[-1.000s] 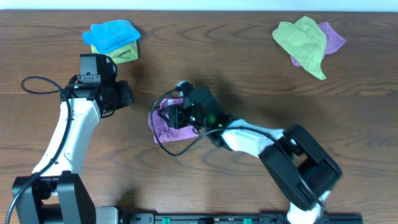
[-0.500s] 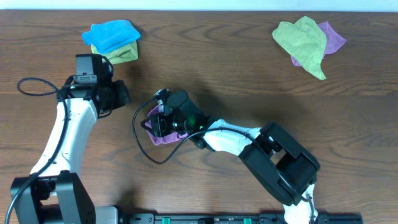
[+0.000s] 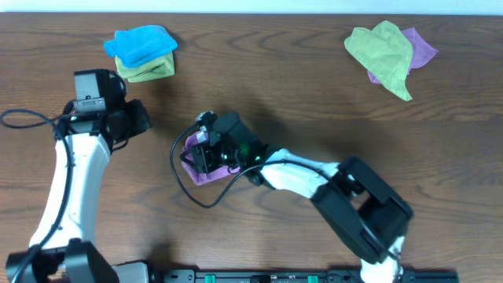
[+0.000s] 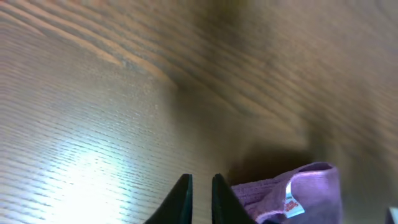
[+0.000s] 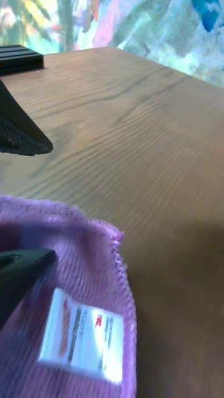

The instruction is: Fold the cloth

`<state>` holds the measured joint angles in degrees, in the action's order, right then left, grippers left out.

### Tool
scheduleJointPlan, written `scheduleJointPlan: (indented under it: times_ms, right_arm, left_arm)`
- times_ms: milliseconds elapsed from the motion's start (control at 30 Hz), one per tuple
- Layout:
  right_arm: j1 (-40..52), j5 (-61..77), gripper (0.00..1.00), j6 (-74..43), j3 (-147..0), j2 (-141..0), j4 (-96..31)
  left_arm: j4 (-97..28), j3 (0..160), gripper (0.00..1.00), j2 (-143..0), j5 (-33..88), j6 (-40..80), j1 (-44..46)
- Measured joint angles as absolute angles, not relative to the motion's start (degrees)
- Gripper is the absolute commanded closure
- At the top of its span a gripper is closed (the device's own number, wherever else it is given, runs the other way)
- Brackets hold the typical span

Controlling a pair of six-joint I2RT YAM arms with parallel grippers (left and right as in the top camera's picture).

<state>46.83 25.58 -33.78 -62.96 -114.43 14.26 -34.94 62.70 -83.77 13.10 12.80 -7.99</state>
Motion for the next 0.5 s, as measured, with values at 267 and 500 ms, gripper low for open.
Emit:
scheduleJointPlan:
  times_ms: [267, 500]
  right_arm:
    - [44.6, 23.4, 0.22, -27.5, -63.4, -100.6, 0.3]
    - [38.7, 18.4, 0.25, -20.1, -63.6, -86.8, -23.0]
  left_arm:
    - [-36.4, 62.7, 0.6, -81.4, 17.0, 12.1, -8.8]
    - [-43.5, 62.7, 0.5, -81.4, 20.7, 12.2, -8.8]
